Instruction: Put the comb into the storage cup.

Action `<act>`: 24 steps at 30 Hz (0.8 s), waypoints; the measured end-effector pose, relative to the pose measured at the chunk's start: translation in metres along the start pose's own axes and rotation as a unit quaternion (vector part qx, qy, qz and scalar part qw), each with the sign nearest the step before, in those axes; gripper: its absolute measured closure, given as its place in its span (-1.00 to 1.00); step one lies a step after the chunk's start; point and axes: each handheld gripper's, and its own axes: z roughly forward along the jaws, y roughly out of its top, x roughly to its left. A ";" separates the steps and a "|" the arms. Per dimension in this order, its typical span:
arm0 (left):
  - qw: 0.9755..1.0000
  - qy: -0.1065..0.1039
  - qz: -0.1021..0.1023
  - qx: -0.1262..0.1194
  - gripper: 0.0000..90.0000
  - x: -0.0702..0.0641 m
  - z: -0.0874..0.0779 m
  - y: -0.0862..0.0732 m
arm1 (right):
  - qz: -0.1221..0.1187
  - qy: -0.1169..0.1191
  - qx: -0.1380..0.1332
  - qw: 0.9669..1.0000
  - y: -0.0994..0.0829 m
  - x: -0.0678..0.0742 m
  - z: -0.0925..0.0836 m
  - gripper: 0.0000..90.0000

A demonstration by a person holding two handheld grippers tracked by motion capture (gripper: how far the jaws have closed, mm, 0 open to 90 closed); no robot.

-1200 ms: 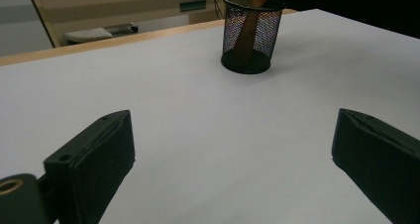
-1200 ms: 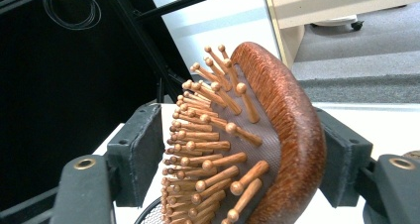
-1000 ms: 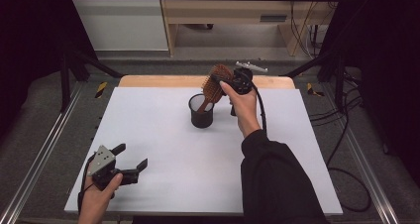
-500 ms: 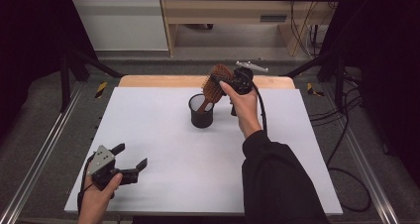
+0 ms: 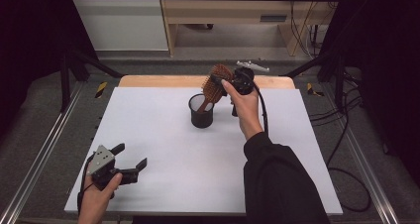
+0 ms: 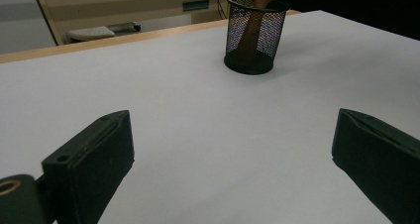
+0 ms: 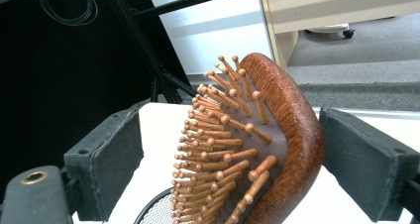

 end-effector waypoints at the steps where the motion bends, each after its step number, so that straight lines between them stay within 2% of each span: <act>1: 1.000 0.000 0.000 0.000 -0.93 0.000 0.000 0.000 | 0.000 0.000 -0.002 1.000 0.000 0.000 -0.001 -0.74; 12: 1.000 0.001 0.001 -0.001 -0.93 0.000 0.000 0.000 | -0.013 0.008 -0.007 1.000 0.003 -0.003 -0.014 -0.76; 24: 1.000 0.002 0.000 -0.001 -0.93 0.001 0.000 0.000 | -0.016 -0.002 -0.016 1.000 0.010 -0.008 -0.026 -0.74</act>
